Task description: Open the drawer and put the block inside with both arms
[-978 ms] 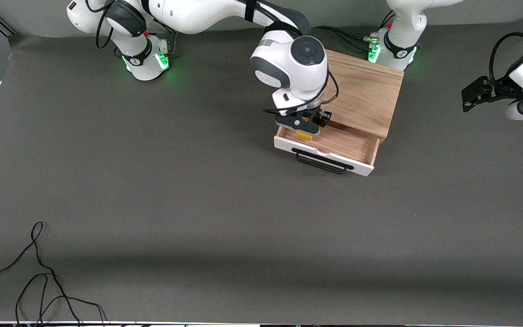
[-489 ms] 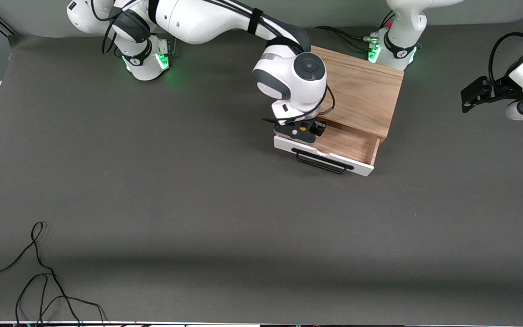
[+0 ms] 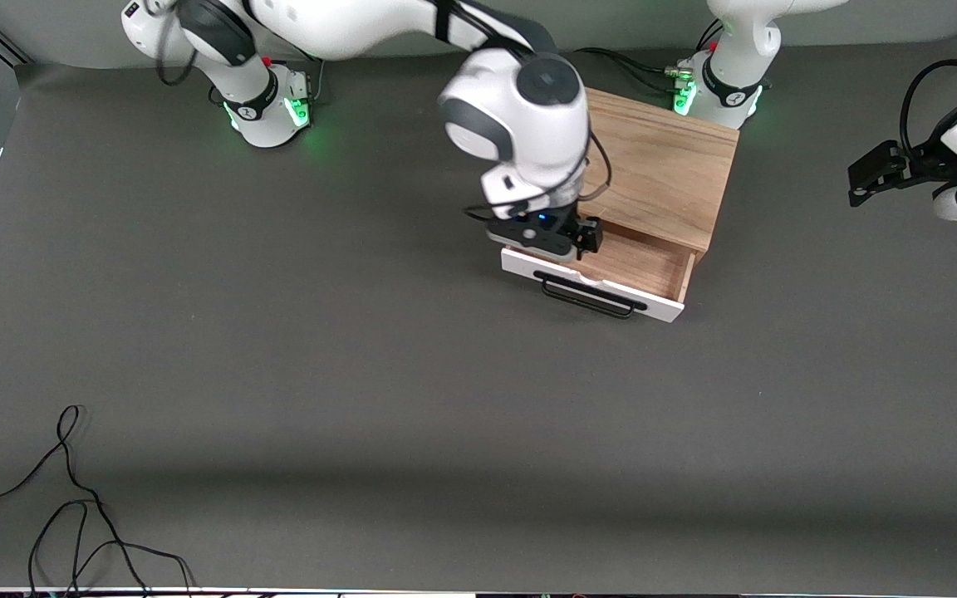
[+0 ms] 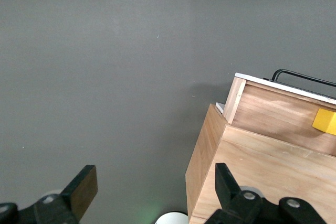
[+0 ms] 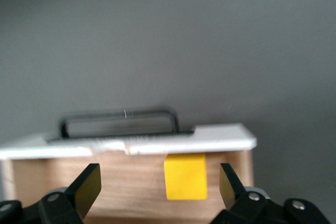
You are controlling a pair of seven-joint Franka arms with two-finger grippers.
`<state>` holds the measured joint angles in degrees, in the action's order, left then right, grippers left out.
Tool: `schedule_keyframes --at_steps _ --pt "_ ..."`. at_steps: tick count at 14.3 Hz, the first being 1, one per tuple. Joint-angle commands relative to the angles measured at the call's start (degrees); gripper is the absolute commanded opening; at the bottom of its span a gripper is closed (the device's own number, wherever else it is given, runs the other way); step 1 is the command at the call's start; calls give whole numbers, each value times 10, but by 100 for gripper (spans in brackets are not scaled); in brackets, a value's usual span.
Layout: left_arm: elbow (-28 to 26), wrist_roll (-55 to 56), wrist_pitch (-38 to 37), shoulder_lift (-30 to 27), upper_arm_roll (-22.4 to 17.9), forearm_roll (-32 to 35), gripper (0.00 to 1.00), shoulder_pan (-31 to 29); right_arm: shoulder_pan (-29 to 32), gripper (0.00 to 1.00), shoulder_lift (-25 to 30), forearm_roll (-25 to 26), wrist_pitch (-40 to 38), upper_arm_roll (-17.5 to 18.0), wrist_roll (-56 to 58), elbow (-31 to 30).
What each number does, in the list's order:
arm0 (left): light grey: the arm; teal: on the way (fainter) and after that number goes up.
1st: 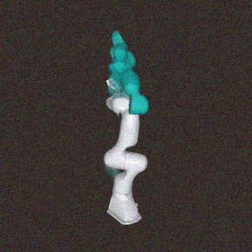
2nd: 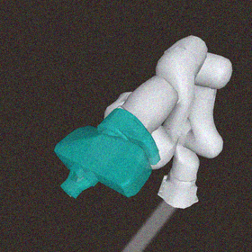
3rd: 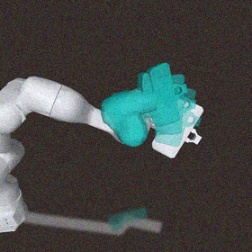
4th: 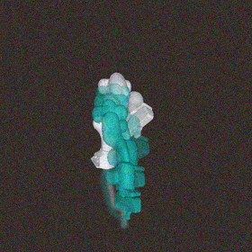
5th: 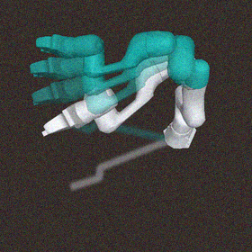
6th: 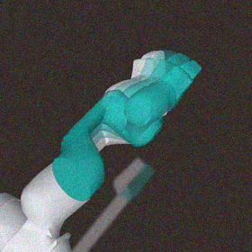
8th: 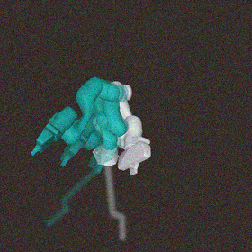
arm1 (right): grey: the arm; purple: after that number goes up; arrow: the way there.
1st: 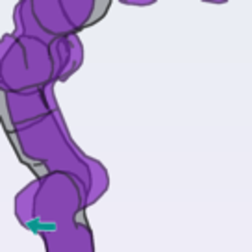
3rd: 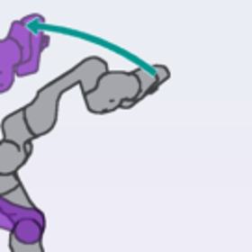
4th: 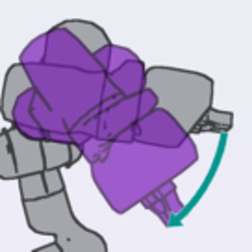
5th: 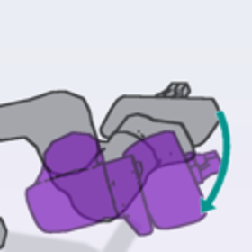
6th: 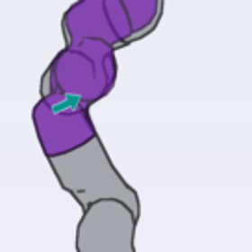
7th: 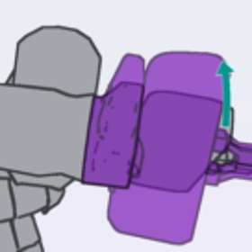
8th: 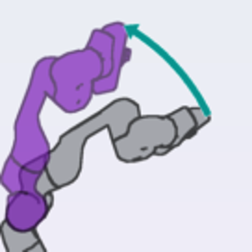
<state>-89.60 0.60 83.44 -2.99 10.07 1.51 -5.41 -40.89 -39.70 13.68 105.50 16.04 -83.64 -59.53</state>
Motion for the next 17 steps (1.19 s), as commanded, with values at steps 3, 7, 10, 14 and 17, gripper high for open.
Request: schedule_keyframes --at_steps 3,7,10,14,17 --pt "-10 5 8 -12 1 -5 100 -2 161 100 184 -45 -41 0 170 -131" --pt "-10 5 8 -12 1 -5 100 -3 288 100 261 -103 -78 -24 384 -188" --pt "-10 5 10 -12 1 -5 100 -3 297 100 313 -146 -79 -127 547 -251" --pt "-10 5 10 -11 1 -5 100 -3 295 100 357 -168 -81 -214 686 -305" --pt "-10 5 11 -11 1 -5 100 -3 298 100 357 -161 -83 -223 729 -310"
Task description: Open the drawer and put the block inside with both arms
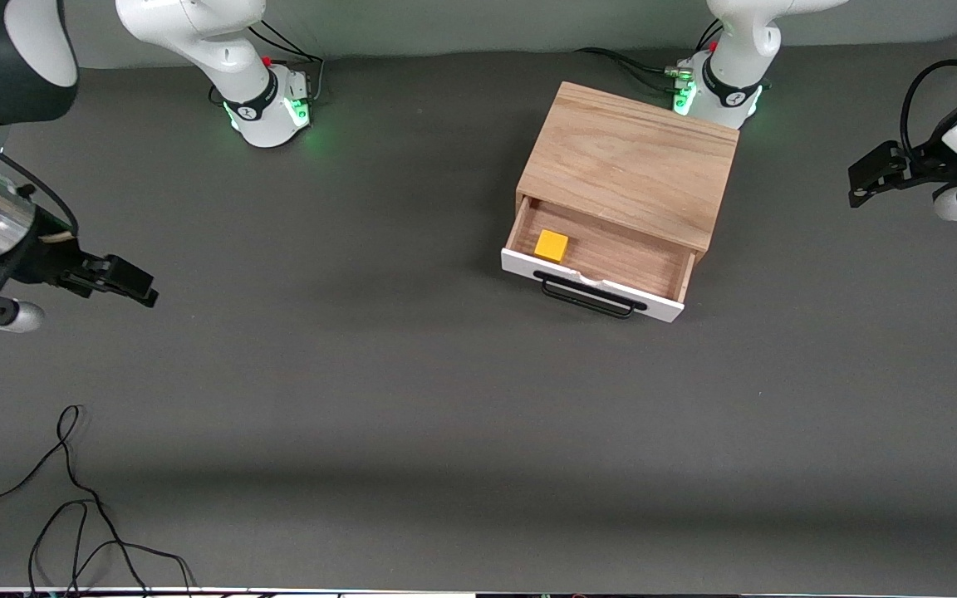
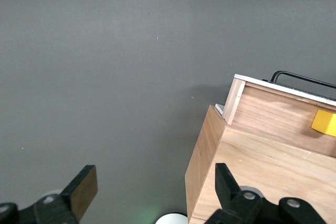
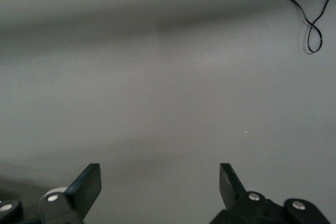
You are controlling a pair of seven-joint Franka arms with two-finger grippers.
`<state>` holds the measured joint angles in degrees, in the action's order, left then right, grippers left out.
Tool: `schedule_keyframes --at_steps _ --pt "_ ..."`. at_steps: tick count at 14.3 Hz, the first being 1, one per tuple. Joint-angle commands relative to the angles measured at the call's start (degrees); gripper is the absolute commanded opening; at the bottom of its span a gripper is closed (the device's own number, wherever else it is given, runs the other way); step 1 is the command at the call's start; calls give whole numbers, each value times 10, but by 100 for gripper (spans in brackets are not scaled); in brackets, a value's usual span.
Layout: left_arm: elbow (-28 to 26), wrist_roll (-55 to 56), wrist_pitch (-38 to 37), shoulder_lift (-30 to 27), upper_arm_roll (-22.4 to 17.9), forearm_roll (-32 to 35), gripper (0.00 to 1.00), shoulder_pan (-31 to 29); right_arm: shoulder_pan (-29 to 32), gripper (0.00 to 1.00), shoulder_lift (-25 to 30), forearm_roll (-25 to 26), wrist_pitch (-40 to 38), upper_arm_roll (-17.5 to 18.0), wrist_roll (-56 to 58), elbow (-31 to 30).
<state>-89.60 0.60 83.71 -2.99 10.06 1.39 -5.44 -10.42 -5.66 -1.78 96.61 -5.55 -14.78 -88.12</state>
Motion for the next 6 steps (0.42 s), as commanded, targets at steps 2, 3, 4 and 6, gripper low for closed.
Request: schedule_keyframes --at_steps 2,3,4,6 --pt "-10 5 8 -12 1 -4 100 -3 -7 100 13 -9 6 -27 85 -15" --pt "-10 5 8 -11 1 -4 100 -3 -7 100 13 -9 5 -28 85 -15" --pt "-9 5 8 -12 1 -4 100 -3 -9 100 13 -8 5 -27 82 -16" --pt "-10 5 8 -12 1 -4 100 -3 -10 100 11 -6 -1 -27 81 -14"
